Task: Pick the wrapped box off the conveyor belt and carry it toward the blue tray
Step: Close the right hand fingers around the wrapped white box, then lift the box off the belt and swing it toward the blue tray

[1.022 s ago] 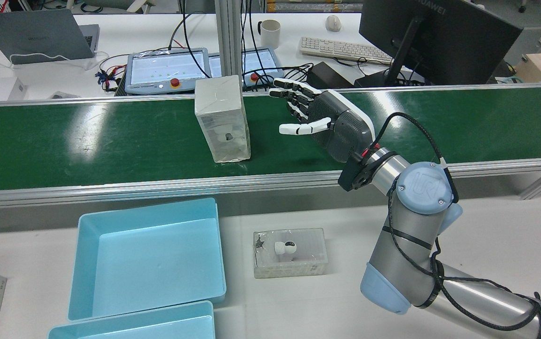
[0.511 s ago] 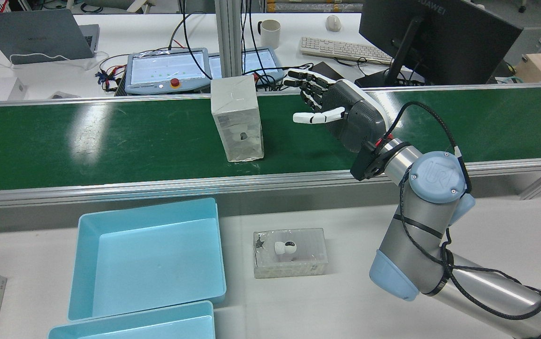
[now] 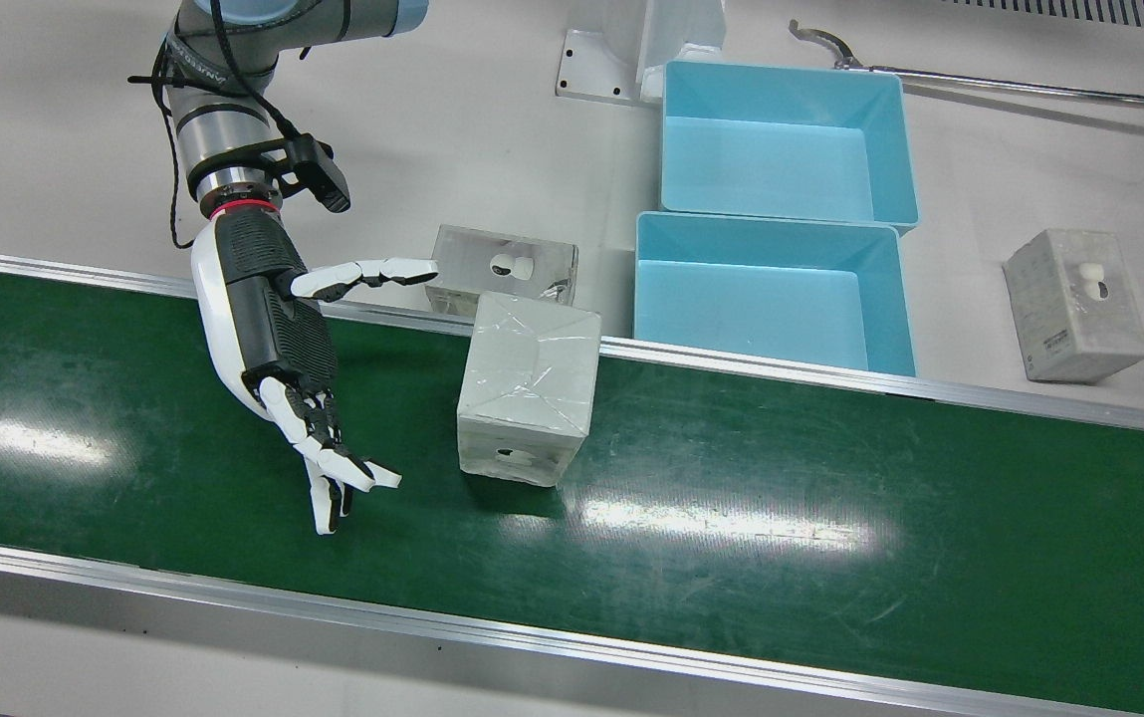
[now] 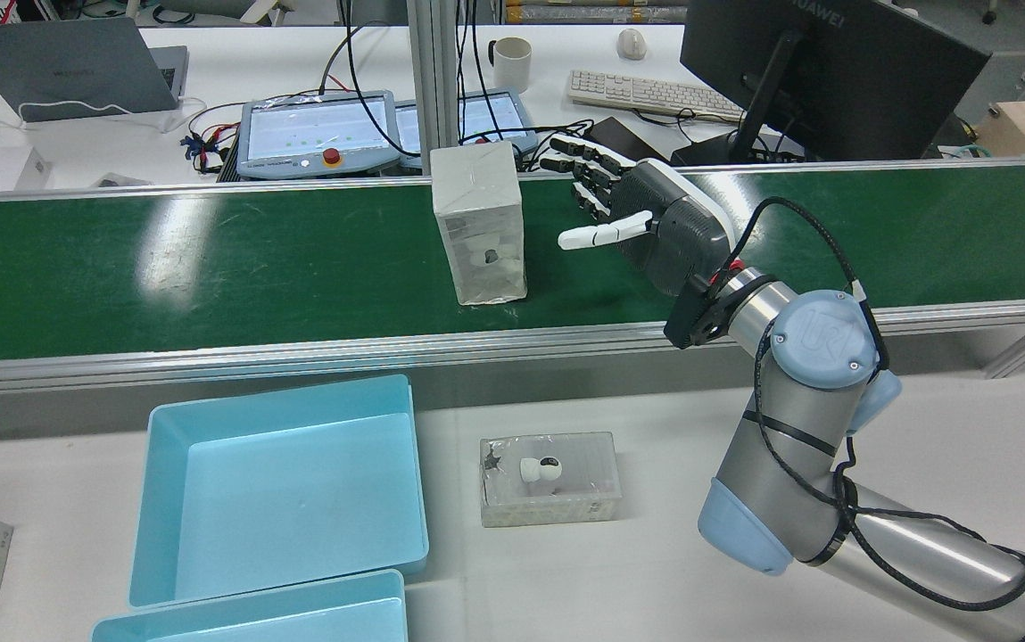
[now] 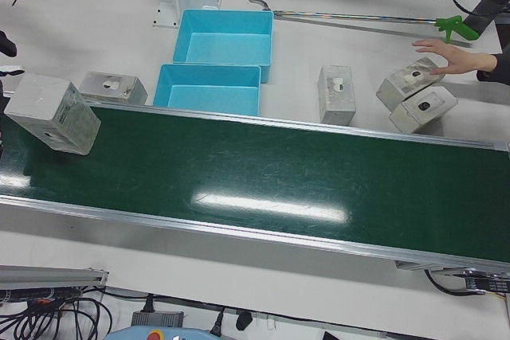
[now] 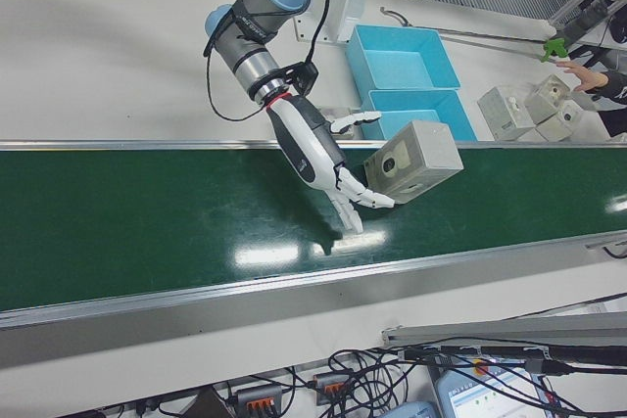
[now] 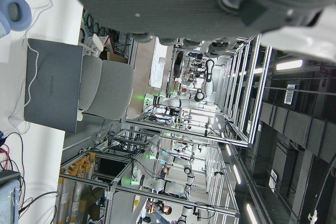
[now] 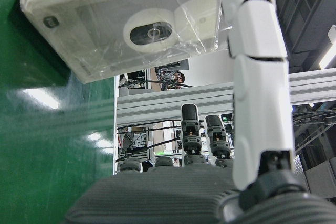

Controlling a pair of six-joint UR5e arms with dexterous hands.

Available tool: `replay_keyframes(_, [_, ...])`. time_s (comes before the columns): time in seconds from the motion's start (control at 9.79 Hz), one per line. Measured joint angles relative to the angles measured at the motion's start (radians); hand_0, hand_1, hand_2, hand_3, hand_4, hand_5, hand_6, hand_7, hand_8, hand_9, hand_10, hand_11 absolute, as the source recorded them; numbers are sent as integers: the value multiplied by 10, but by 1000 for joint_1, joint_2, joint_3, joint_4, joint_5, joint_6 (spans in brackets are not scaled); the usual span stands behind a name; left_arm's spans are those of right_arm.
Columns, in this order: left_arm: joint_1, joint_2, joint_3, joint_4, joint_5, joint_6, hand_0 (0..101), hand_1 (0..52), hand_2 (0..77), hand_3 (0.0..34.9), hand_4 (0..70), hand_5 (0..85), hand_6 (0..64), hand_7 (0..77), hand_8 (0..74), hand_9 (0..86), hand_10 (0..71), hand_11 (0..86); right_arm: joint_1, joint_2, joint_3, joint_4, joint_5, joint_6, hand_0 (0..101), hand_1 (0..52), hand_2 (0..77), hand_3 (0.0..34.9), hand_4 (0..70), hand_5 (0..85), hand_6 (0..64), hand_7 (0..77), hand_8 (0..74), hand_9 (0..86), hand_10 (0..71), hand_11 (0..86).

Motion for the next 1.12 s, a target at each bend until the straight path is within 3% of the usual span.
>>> replay_keyframes(0.31, [0,0,0,0,0,0,0,0,5,0,0,11,0,5,5,0,0,0,-15,5,-2,-2,0,-2,505,196,175,98,104,153,55,213,0,44,0,16])
replay_keyframes(0.61, [0,0,0,0,0,0,0,0,5,0,0,11,0,5,5,0,5,0,-20,21,-5,-10,5,-6,506,207,191,99,115,158,60,224,0,44,0,16])
replay_keyframes(0.82, [0,0,0,0,0,0,0,0,11,0,0,11,0,5,5,0,0,5,-21,52,-10,-36,7,-20,509,207,202,119,131,175,71,240,0,54,0,16])
replay_keyframes(1.12, [0,0,0,0,0,0,0,0,5,0,0,5,0,5,5,0,5,0,-22,107,-44,-51,11,-32,509,202,218,121,142,191,71,251,0,54,0,11])
